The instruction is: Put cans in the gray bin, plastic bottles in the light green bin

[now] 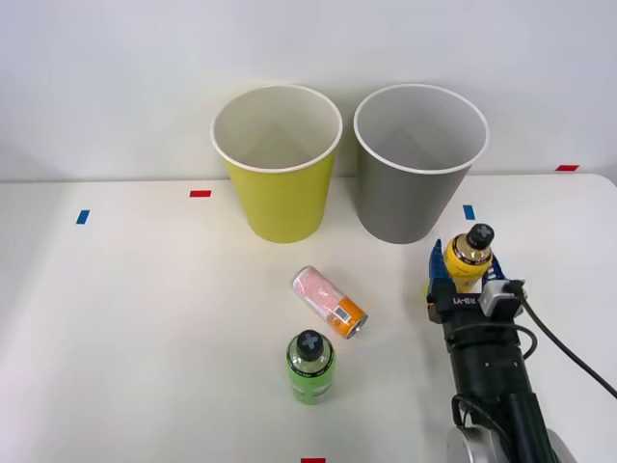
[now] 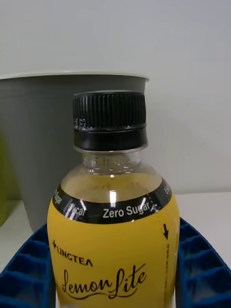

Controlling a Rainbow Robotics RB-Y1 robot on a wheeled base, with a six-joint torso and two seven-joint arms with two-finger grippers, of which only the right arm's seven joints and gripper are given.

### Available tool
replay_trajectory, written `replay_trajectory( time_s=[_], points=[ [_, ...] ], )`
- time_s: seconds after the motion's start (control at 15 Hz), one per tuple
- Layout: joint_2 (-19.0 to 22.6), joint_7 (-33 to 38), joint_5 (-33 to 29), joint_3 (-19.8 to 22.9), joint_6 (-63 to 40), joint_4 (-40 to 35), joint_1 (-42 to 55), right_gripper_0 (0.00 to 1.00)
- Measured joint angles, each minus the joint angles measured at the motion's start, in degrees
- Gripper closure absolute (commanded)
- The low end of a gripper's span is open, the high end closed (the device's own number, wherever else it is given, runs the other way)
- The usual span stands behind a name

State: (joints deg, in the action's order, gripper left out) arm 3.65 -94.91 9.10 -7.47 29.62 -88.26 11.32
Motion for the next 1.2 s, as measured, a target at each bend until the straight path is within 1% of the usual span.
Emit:
replay_trajectory(
  time_s=[0.4,0.6,0.73,0.87,1.0,1.2],
  points=[
    [0.0,0.0,0.4,0.0,0.1,-0.2,0.4,0.92],
    [0.2,0.3,-0.8,-0.2,0.1,-2.6,2.3,0.94],
    [0.7,0.7,-1.9,-0.7,0.1,-5.1,4.8,0.95],
    [2.2,1.3,-2.5,-2.0,-0.1,-8.9,8.4,0.96],
    [4.6,2.1,-2.5,-3.7,-0.6,-13.1,12.3,0.97],
    [8.8,3.3,-2.5,-5.5,-4.4,-22.3,17.7,0.97]
  ],
)
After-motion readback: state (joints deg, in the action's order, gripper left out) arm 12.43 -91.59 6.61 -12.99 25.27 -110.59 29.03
